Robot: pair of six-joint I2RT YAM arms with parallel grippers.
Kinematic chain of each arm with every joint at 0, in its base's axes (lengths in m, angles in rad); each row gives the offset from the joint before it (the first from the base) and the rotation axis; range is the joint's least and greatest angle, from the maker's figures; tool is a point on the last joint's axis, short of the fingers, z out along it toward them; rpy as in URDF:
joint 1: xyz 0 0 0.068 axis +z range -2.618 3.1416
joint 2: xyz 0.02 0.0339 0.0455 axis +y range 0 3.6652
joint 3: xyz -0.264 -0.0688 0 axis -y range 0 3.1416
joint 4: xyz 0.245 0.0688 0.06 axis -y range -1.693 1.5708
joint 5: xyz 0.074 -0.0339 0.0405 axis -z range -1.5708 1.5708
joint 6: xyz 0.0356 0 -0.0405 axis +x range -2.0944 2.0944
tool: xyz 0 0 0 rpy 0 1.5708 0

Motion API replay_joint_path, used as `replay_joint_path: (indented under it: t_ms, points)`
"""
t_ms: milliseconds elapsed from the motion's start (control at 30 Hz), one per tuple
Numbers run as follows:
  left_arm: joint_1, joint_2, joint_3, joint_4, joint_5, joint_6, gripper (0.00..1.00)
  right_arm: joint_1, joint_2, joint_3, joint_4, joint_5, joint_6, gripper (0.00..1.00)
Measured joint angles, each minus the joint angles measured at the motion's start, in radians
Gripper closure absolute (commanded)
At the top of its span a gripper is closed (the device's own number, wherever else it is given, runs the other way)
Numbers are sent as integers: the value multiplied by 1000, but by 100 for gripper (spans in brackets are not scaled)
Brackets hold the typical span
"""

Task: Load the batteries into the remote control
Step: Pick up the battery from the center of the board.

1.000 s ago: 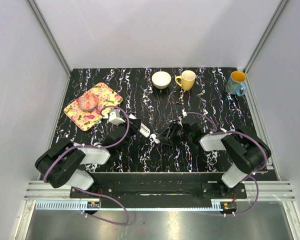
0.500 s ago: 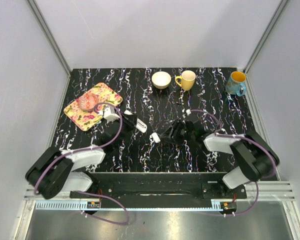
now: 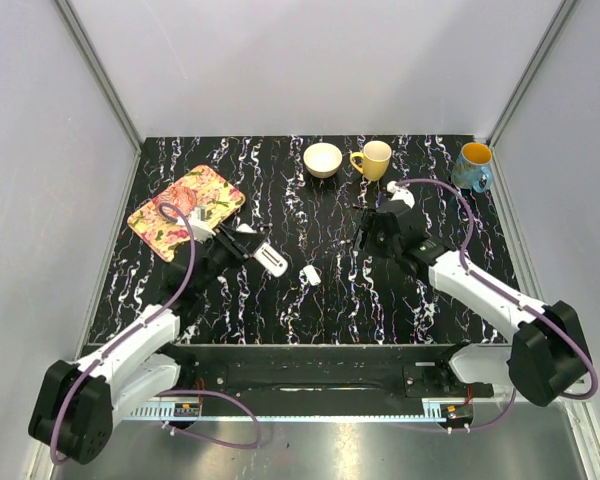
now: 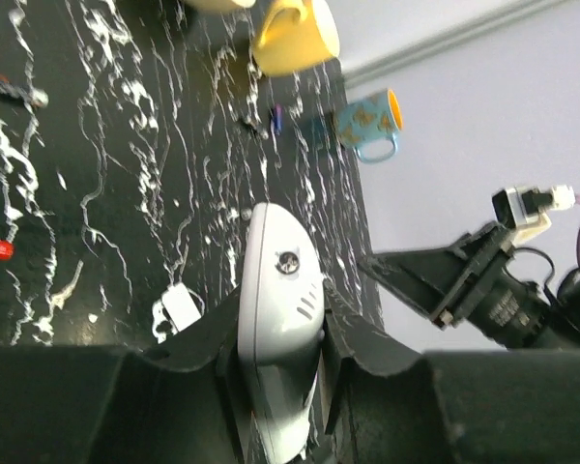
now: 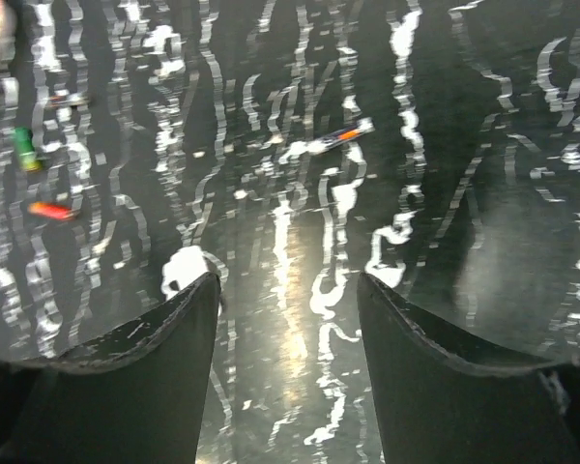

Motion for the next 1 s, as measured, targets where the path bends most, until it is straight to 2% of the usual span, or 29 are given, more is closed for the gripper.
replay_joint_path:
  t_ms: [67,100,167,267,367,667,1000]
  points:
    - [50,28,-3,-14,132,-29,90,-1,23,23,-41,70,-34,32]
    - [68,53,-3,-7,198,-39,90,-1,36,33,-52,95,-50,31]
    - [90,111,-3,31,325,-66,100,-6,80,63,-77,126,-81,31]
    - [101,166,-24,132,474,-120,100,-30,187,128,-100,138,-111,33]
    - [108,166,-57,216,555,-158,100,-59,293,174,-96,127,-120,33]
    - [111,32,-65,192,618,-141,100,-71,481,229,-73,86,-106,37]
    - [111,16,-97,249,657,-149,100,-80,483,232,1,59,-4,39]
